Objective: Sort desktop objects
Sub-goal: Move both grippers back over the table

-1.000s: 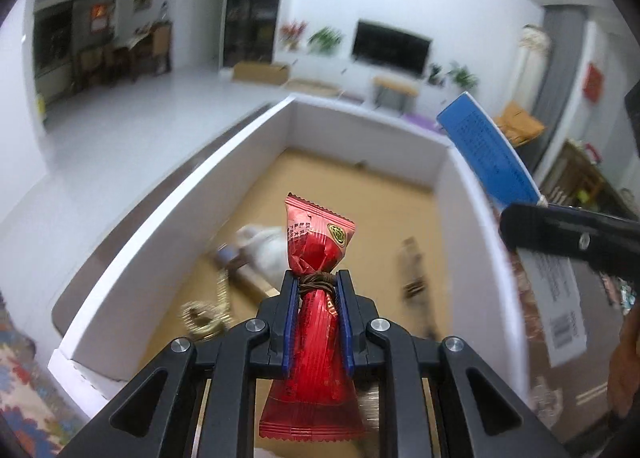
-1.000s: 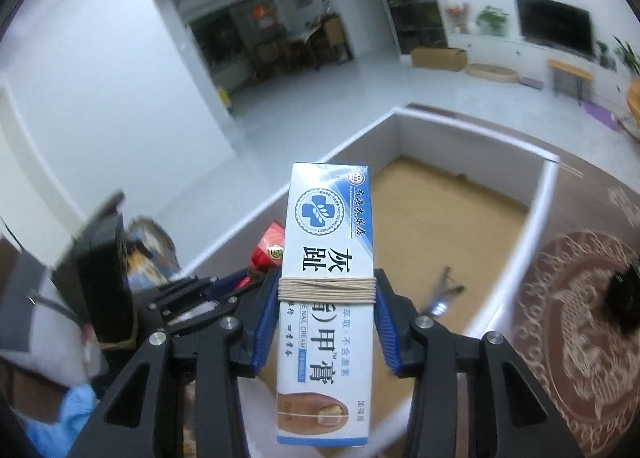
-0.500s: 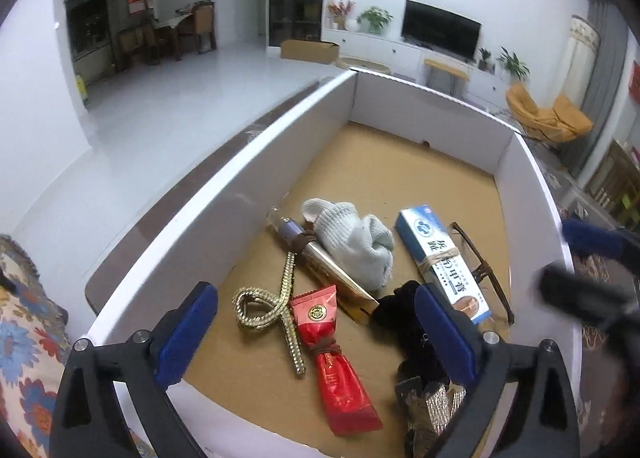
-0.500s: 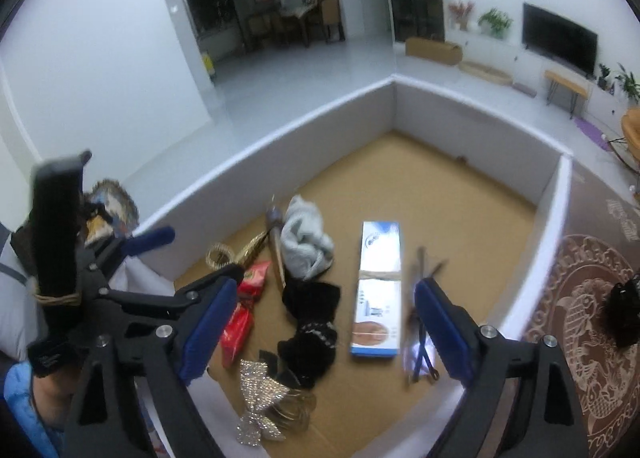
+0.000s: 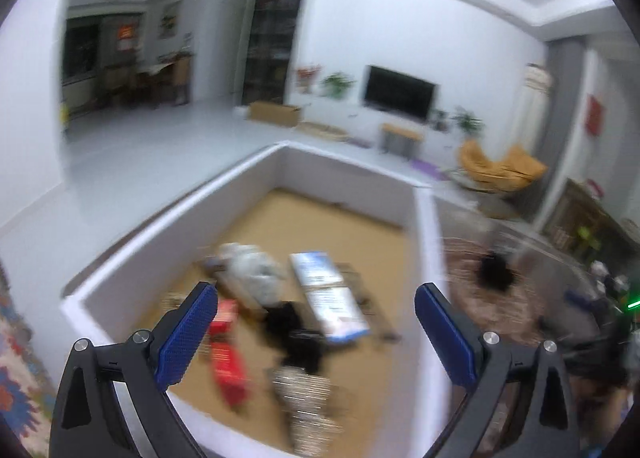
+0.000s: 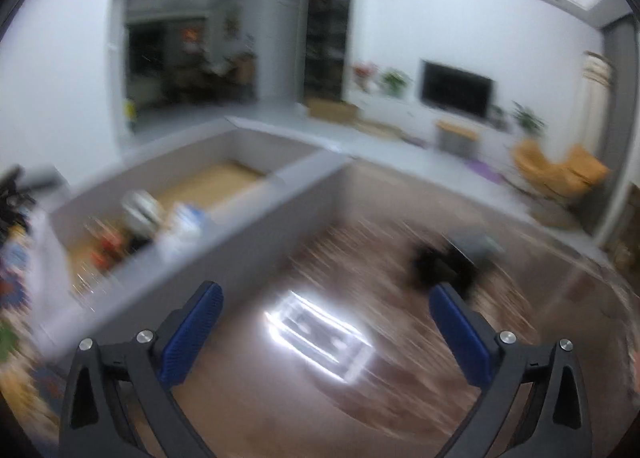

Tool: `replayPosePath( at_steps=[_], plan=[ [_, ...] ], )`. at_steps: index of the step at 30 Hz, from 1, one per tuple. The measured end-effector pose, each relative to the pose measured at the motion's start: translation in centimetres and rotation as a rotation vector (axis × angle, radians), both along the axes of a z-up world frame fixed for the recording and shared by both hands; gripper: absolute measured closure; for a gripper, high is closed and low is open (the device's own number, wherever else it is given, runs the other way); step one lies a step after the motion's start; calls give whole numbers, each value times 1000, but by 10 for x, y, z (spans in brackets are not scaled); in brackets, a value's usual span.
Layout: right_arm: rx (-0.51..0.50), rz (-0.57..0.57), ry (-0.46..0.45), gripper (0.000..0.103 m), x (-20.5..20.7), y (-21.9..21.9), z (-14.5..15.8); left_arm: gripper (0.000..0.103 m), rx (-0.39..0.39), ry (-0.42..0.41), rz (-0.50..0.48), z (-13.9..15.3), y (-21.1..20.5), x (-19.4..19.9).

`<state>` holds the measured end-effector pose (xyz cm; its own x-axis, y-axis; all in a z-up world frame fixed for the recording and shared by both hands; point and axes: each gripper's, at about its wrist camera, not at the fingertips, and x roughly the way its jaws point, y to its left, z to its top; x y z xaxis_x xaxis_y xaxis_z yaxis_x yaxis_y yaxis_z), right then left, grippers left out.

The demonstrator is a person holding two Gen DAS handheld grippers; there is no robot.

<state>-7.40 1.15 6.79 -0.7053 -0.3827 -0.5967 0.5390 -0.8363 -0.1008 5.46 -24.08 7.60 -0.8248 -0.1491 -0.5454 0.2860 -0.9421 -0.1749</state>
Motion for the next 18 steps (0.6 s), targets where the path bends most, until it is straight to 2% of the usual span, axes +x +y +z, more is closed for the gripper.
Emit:
replayPosePath(
  at_steps=[3, 5, 8, 11, 13, 16, 18],
  plan=[
    [88, -125, -48, 0, -14, 73, -42, 2, -18, 20, -132, 17, 48, -6],
    [112, -201, -84, 0, -21, 112, -61, 2, -46, 37, -231, 24, 87, -11],
    [119, -320, -141, 0, -33, 170, -79, 0, -65, 10, -357, 18, 143, -24],
    [99, -391, -179, 0, -42, 203, -86, 0, -66, -84, -464, -15, 194, -44],
    [71, -430, -223, 0, -49, 217, -92, 0, -97, -164, -508, -52, 224, -63],
    [48, -447, -261, 0, -52, 226, -93, 0, -161, -258, -505, -95, 248, -92],
    [60, -450, -301, 0, -56, 226, -98, 0, -146, -310, -473, -115, 251, -116]
  ],
)
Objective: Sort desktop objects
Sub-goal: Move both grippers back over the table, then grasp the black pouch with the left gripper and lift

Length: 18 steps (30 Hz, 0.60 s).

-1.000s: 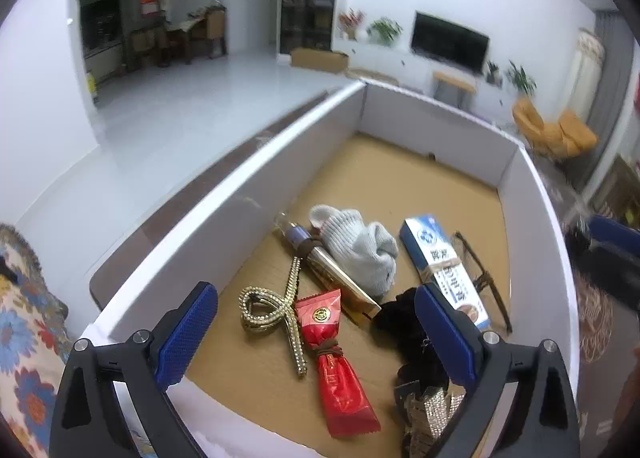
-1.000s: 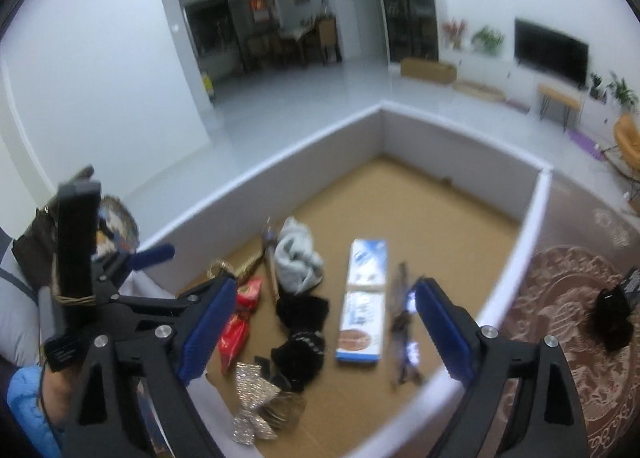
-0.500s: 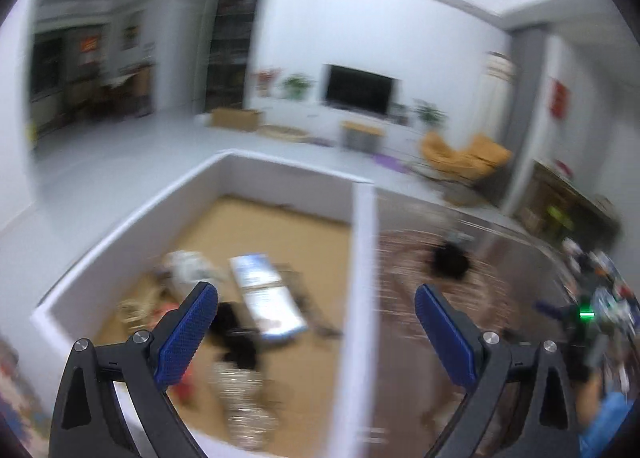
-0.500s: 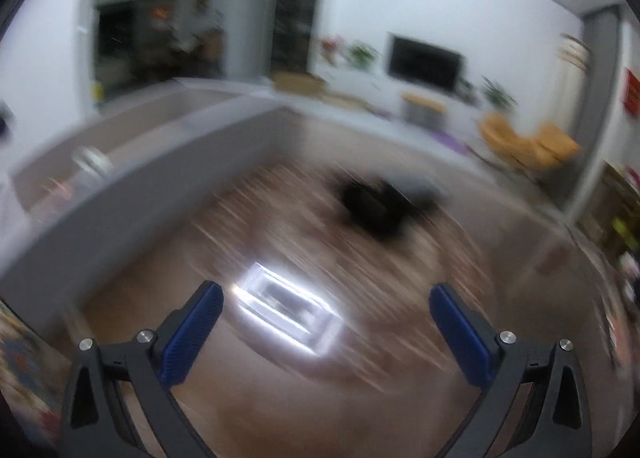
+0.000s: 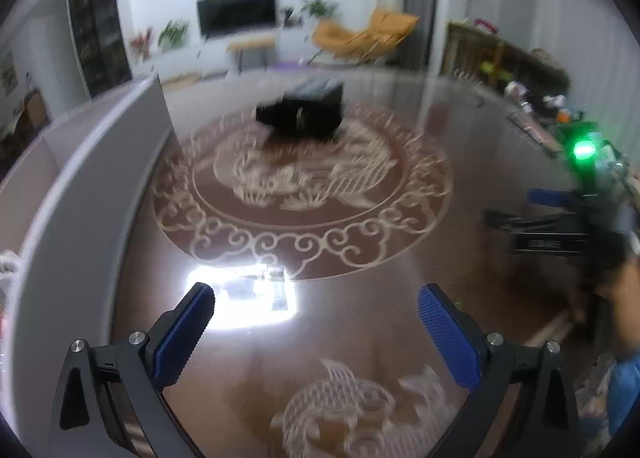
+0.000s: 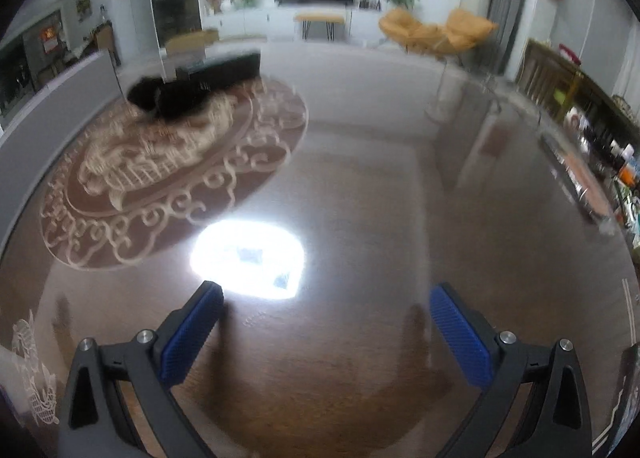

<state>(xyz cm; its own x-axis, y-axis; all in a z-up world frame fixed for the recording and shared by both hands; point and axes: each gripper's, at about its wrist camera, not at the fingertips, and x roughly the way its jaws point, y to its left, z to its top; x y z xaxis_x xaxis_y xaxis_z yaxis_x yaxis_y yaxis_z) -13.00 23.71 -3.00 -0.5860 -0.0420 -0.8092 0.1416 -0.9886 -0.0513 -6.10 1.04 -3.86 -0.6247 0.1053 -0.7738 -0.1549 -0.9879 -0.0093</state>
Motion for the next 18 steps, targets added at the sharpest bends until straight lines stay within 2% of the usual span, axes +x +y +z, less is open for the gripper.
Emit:
replayPosePath(
  at_steps=[3, 7, 13, 18],
  plan=[
    [-41, -15, -11, 0, -3, 8, 0, 0, 14, -41, 59, -15, -3, -21],
    [-37, -17, -11, 0, -3, 9, 0, 0, -37, -36, 91, -23, 6, -35],
    [-37, -17, -10, 0, -4, 9, 1, 0, -87, -12, 73, -25, 23, -37],
    [-36, -17, -10, 0, -3, 9, 0, 0, -96, -19, 57, -26, 32, -47]
  ],
)
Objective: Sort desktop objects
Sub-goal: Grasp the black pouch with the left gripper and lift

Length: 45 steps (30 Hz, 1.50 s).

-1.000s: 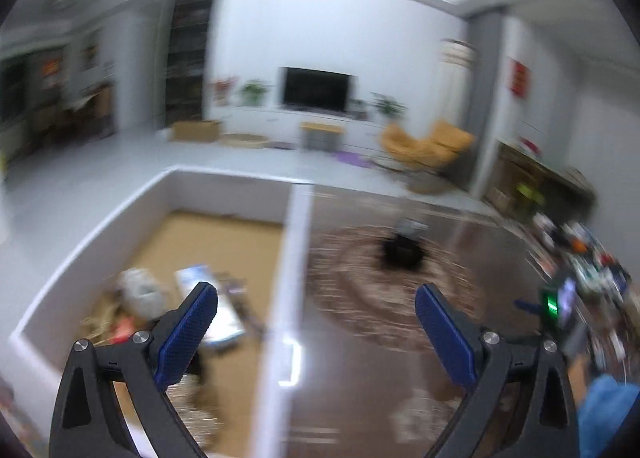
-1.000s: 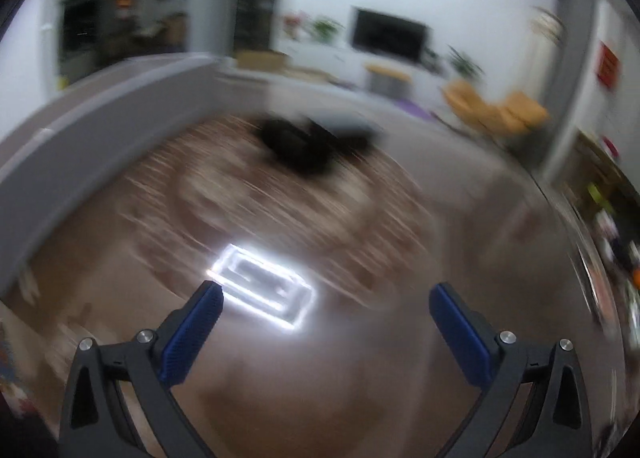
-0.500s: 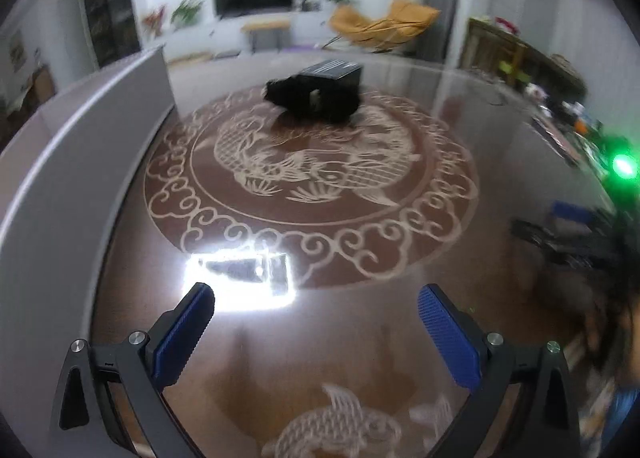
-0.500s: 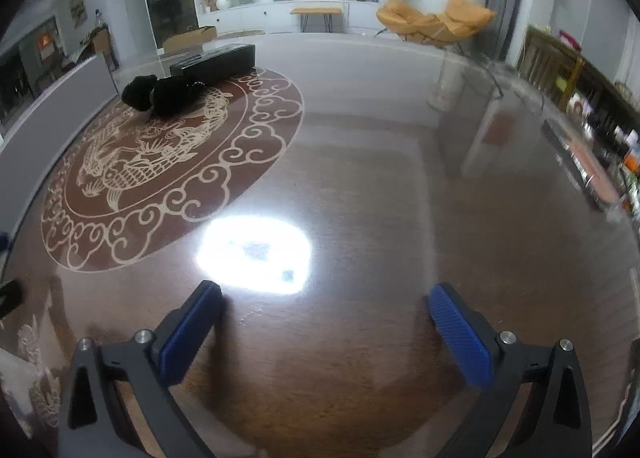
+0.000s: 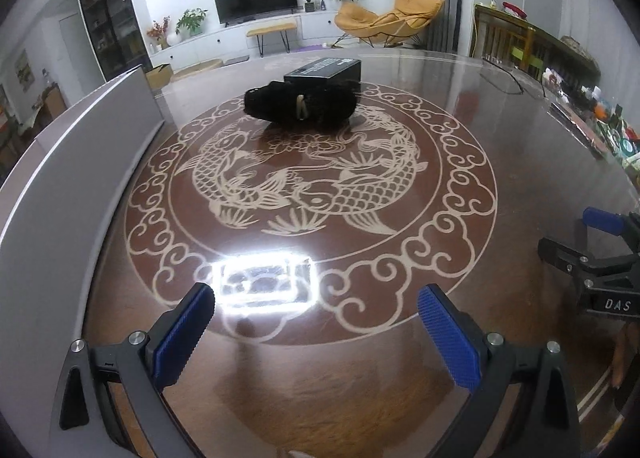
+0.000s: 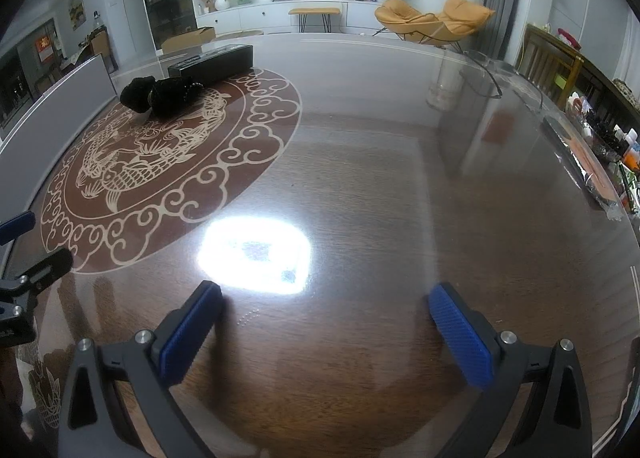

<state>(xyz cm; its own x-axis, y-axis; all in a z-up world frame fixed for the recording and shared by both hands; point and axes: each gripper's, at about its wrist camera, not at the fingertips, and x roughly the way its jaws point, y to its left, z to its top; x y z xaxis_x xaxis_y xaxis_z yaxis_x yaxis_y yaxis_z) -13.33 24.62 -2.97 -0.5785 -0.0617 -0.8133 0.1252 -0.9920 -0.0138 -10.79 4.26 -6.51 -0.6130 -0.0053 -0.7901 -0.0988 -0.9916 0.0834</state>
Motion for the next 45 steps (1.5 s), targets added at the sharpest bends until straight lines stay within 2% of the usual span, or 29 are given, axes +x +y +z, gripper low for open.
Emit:
replayPosePath(
  at_steps=[3, 6, 10, 12, 13, 17, 21, 23, 25, 27, 28, 29, 30, 33, 40, 45],
  plan=[
    [0, 0, 0, 0, 0, 0, 0, 0, 20, -15, 3, -1, 1, -10],
    [0, 0, 0, 0, 0, 0, 0, 0, 109, -39, 20, 6, -5, -38],
    [0, 0, 0, 0, 0, 0, 0, 0, 337, -53, 138, 37, -33, -105],
    [0, 0, 0, 0, 0, 0, 0, 0, 423, -52, 195, 47, -43, -134],
    [0, 0, 0, 0, 0, 0, 0, 0, 441, -51, 225, 50, -45, -151],
    [0, 0, 0, 0, 0, -1, 0, 0, 361, -70, 321, 41, -38, -189],
    [0, 0, 0, 0, -1, -1, 0, 0, 254, -104, 420, 8, -28, -201],
    [0, 0, 0, 0, -1, 0, 0, 0, 239, -132, 433, -5, -26, -200],
    [0, 0, 0, 0, 0, -1, 0, 0, 189, -84, 401, -4, -20, -195],
    [0, 0, 0, 0, 0, -1, 0, 3, 193, -75, 356, -4, -21, -192],
    [0, 0, 0, 0, -1, 0, 0, 27, 202, -59, 341, -3, -23, -188],
    [0, 0, 0, 0, 0, -1, 0, 40, 214, -39, 323, -1, -26, -183],
    [0, 0, 0, 0, 0, -1, 0, 60, 228, -24, 299, 1, -29, -178],
    [0, 0, 0, 0, 0, -1, 0, 65, 250, -17, 231, 3, -38, -165],
    [0, 0, 0, 0, 0, -1, 0, 66, 281, -31, 112, 6, -69, -104],
    [-4, -1, 2, 0, 3, -3, -1, 65, 220, -21, 25, 8, -90, -55]
  ],
)
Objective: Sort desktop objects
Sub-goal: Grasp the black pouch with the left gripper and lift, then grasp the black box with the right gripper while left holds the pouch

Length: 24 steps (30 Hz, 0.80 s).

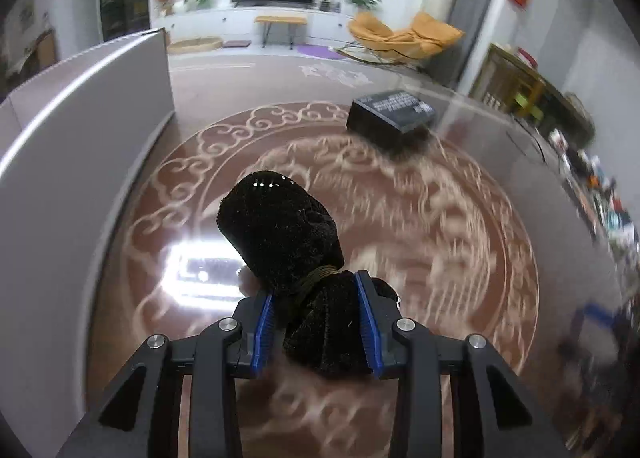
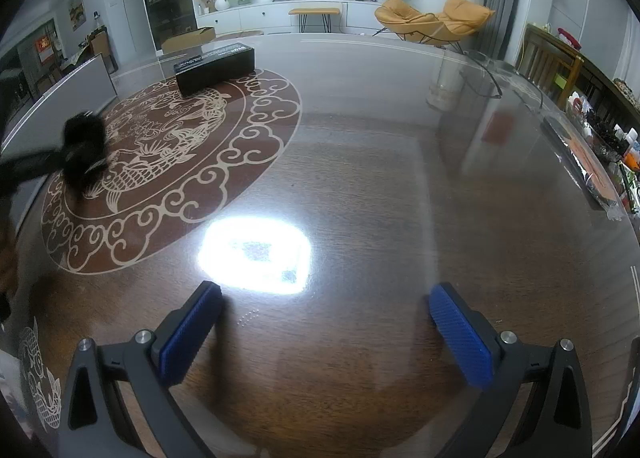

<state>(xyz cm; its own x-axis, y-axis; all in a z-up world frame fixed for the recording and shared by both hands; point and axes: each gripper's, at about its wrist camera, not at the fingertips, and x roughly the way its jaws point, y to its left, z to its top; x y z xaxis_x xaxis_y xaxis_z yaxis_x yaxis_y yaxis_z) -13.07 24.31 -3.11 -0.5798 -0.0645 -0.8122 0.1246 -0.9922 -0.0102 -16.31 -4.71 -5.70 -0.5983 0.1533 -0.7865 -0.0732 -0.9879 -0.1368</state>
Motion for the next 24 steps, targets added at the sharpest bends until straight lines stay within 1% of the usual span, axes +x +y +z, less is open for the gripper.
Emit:
replayPosePath(
  at_steps=[1, 2, 3, 4, 5, 7, 8, 9, 11, 12, 14, 16, 17, 18, 19, 20, 21, 22, 23, 24],
  plan=[
    [-9, -5, 1, 0, 0, 1, 1, 65, -8, 3, -9, 0, -4, 10],
    [-44, -8, -2, 0, -2, 1, 1, 65, -7, 3, -16, 0, -5, 11],
    [-143, 7, -20, 0, -12, -1, 6, 65, 3, 1, -24, 0, -11, 20],
    [-208, 21, -35, 0, -23, -6, 12, 65, 11, 1, -27, 1, -15, 26],
    [-238, 30, -45, 0, -36, -14, 18, 65, 23, 2, -31, -2, -17, 30],
    [-326, 51, -82, 0, -78, -40, 32, 65, 39, 2, -35, -3, -22, 37],
    [-388, 46, -111, 0, -107, -56, 37, 65, 40, 2, -36, -4, -23, 43],
    [-422, 38, -124, 0, -124, -65, 38, 65, 39, 1, -40, -4, -23, 47],
    [-493, -4, -175, 0, -171, -92, 35, 65, 32, -3, -52, -3, -24, 54],
    [-510, -56, -192, 0, -199, -107, 32, 65, 29, -4, -58, -3, -25, 57],
    [-515, -124, -212, 0, -236, -129, 25, 65, 31, -2, -66, -3, -27, 66],
    [-493, -178, -254, 0, -261, -147, 14, 65, 44, 2, -61, -4, -34, 75],
    [-438, -212, -230, 0, -269, -158, 15, 65, 51, 5, -58, -5, -37, 78],
    [-397, -219, -210, 0, -275, -166, 17, 65, 70, 9, -50, -6, -42, 82],
    [-369, -206, -213, 0, -281, -173, 15, 65, 83, 18, -47, -7, -44, 85],
    [-295, -178, -207, 2, -285, -183, 15, 65, 87, 27, -48, -8, -45, 88],
    [-228, -157, -206, 10, -286, -189, 16, 65, 85, 41, -52, -9, -45, 91],
    [-173, -140, -190, 16, -285, -193, 17, 65, 92, 41, -54, -8, -46, 92],
    [-143, -125, -173, 32, -282, -193, 18, 65, 99, 40, -55, -9, -47, 92],
    [-125, -98, -143, 44, -276, -189, 20, 65, 108, 41, -57, -8, -49, 94]
  ],
)
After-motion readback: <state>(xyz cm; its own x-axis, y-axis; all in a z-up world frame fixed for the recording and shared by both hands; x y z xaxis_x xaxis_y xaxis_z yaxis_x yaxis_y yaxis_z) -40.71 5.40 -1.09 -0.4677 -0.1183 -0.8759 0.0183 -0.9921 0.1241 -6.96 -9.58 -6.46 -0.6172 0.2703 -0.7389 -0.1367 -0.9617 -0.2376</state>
